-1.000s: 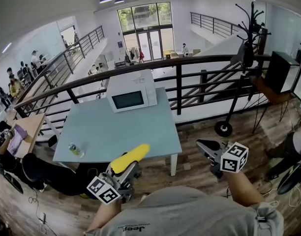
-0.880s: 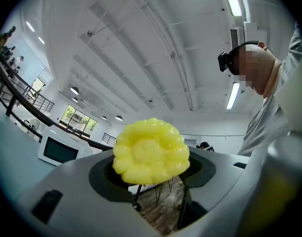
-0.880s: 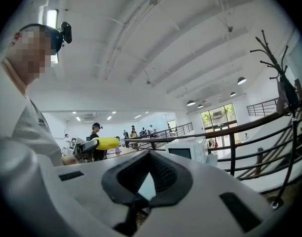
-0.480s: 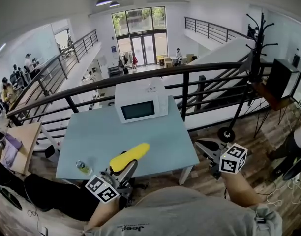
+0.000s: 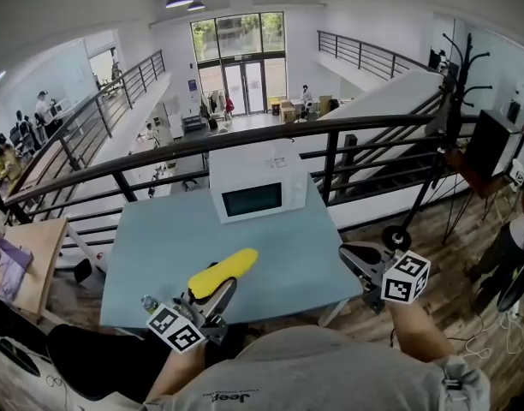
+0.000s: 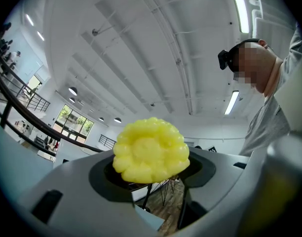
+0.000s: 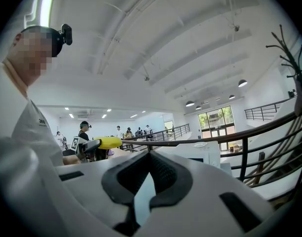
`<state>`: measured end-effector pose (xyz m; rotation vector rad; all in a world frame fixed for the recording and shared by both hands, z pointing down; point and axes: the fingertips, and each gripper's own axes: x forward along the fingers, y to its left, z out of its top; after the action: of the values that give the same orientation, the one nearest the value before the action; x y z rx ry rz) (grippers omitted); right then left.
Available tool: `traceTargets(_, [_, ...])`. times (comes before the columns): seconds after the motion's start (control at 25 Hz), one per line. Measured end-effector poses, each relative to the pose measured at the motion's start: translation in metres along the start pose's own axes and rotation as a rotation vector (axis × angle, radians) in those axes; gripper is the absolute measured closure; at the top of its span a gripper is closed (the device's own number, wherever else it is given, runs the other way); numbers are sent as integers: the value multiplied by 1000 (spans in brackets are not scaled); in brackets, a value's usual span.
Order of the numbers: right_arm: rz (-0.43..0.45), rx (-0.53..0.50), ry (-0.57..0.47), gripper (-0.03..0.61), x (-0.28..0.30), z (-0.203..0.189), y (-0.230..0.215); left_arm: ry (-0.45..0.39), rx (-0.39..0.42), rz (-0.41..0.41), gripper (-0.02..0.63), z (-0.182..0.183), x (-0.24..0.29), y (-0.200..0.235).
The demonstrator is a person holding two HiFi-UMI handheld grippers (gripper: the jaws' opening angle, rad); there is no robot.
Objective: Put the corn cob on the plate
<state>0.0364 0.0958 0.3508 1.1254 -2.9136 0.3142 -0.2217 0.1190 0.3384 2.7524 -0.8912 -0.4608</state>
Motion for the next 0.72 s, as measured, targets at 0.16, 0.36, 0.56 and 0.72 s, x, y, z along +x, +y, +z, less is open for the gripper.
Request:
traceTargets(0.16, [-13, -2, 4, 561, 19, 5, 8, -4, -3, -5, 348, 14, -10, 19])
traceTargets(0.36, [-24, 4, 4, 561, 34, 8, 6, 0, -10, -11, 348, 20, -8, 36])
traceTargets(0.56, [-25, 11, 12, 561, 53, 6, 8, 4, -20, -16, 348, 22, -13, 52])
traceTargets(0.72, [-13, 11, 22, 561, 66, 3, 7, 3, -28, -4, 348, 21, -17, 64])
